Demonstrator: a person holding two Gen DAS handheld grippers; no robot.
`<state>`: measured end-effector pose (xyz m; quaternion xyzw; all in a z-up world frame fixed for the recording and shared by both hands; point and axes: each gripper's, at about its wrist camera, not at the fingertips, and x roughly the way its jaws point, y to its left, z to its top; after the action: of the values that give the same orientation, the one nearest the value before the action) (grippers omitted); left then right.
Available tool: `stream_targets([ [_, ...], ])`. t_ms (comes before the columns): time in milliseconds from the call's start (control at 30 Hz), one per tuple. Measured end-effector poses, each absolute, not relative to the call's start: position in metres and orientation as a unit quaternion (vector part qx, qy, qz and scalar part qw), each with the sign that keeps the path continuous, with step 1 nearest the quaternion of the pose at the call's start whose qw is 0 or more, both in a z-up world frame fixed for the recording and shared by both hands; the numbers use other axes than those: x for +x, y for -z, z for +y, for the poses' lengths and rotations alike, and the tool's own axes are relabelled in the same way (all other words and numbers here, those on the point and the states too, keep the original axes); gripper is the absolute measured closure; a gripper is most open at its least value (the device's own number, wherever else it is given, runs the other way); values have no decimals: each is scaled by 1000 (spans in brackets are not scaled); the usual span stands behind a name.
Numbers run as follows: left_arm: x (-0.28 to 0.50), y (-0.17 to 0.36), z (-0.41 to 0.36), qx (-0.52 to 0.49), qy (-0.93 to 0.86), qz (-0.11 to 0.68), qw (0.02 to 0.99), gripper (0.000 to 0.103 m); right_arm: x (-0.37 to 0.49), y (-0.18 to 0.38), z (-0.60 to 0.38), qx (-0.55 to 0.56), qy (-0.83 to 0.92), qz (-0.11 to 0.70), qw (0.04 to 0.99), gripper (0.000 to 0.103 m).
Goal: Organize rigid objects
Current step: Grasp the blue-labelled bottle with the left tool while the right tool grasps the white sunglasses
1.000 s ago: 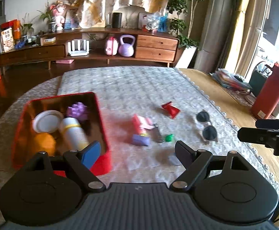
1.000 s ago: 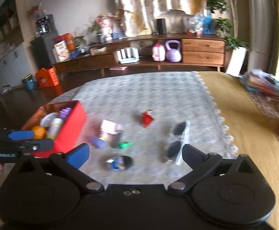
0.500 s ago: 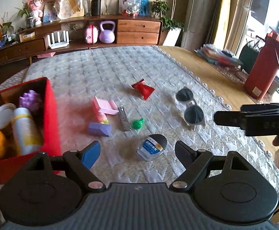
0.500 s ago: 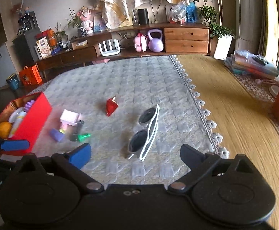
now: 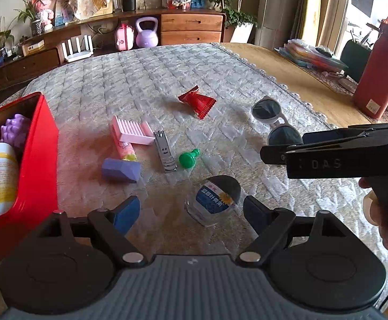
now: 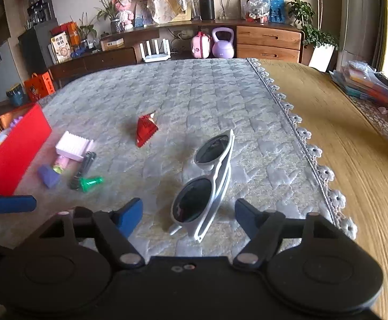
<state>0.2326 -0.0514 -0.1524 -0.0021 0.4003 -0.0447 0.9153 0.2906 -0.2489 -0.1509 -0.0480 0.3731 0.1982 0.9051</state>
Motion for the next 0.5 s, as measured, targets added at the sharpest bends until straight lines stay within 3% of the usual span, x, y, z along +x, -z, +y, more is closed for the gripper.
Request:
stream_targets([
  [267,237,161,-57,16,45,394,918,19,290,155,-240,-78,-196,348,913,44],
  [367,238,161,-59,21,46,389,920,25,289,156,-240,-77,-194,342,916,49],
  [500,238,159,-63,28,53,386,920,41,288,156,-241,-81,-193,335,919,58],
])
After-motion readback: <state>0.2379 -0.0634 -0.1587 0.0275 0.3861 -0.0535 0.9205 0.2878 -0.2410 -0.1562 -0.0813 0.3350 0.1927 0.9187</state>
